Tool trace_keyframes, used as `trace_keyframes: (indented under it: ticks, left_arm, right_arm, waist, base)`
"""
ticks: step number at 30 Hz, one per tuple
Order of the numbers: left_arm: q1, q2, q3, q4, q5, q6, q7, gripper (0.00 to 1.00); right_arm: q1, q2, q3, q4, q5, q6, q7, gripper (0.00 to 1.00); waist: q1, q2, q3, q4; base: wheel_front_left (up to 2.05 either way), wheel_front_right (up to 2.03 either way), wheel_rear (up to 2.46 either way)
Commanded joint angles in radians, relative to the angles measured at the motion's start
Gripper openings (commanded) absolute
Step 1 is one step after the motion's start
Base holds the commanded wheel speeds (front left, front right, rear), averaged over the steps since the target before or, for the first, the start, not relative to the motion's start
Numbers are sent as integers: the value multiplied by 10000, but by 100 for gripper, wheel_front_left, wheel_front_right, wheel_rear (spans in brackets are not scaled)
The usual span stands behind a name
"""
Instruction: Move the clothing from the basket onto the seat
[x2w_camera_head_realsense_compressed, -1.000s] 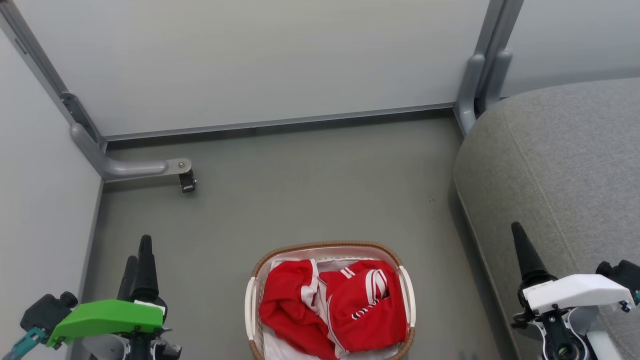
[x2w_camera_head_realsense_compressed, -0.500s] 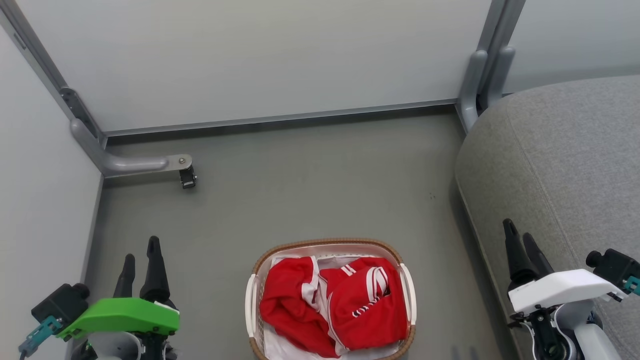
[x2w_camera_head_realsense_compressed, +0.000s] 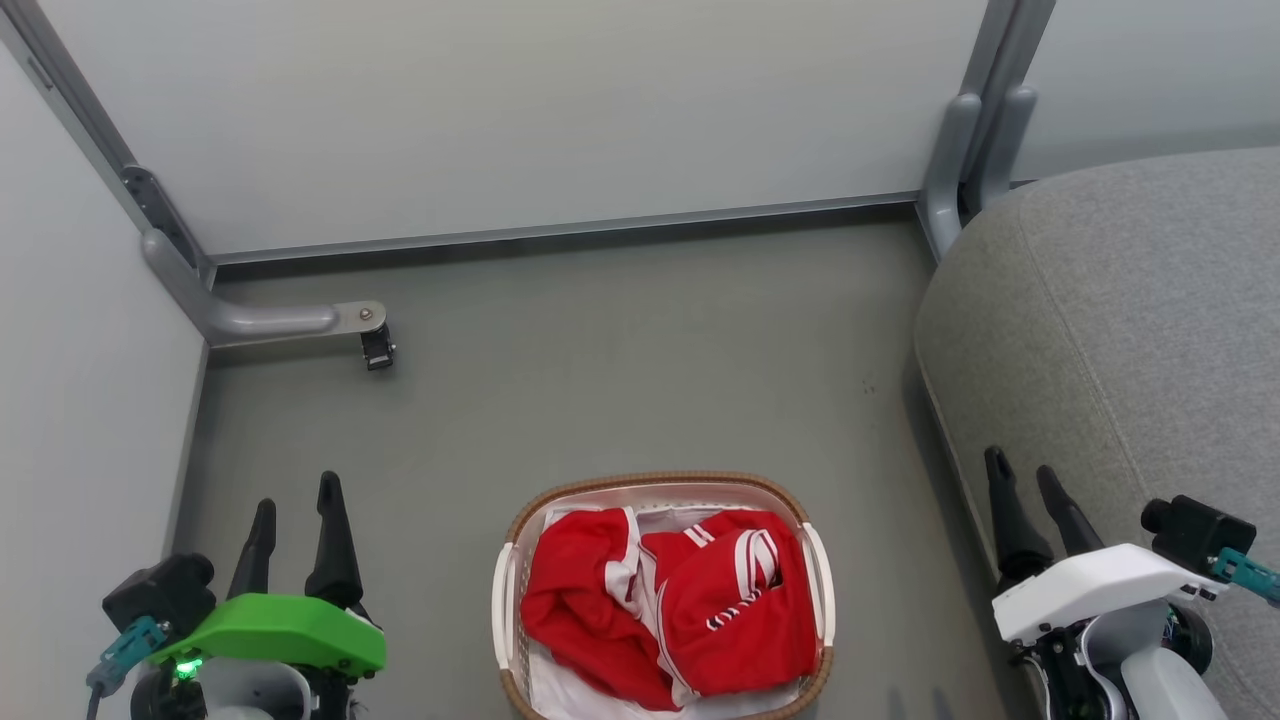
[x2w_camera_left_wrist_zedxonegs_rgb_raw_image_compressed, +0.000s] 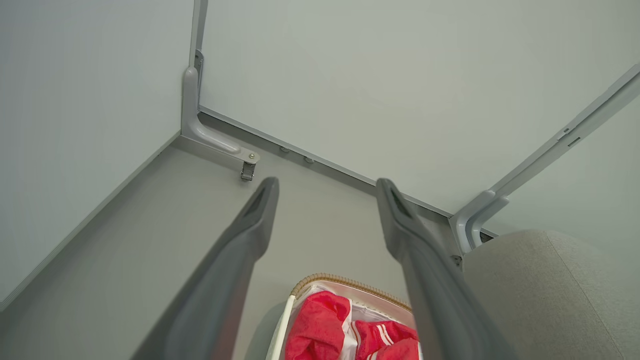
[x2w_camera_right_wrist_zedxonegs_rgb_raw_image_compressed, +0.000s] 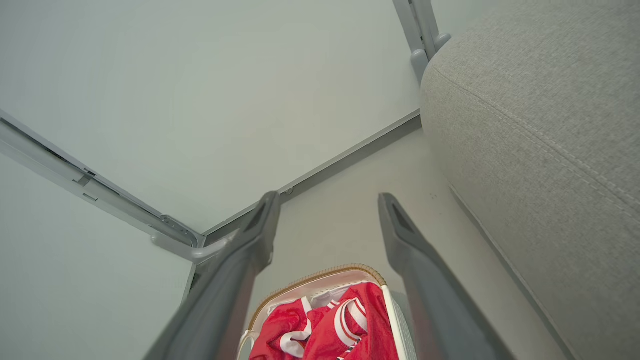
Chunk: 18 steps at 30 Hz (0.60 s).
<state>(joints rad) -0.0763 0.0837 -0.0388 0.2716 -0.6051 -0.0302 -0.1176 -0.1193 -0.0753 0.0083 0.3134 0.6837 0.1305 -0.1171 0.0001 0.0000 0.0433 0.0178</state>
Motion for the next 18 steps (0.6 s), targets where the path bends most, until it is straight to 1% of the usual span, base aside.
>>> trace_keyframes:
  ticks: [1, 18]
  left_arm:
    - [-92, 140, -62, -43, 318, 51, -109, 100]
    - [43, 315, -572, -60, 2108, 131, -556, 100]
  right_arm:
    - [-226, -69, 31, -27, -307, 4, -108, 100]
    - [-235, -163, 353, 97, -2177, 3, -557, 100]
  waist:
    - [-1, 0, 4, 6]
    - [-1, 0, 43, 34]
  base:
    - [0, 0, 0]
    - [0, 0, 0]
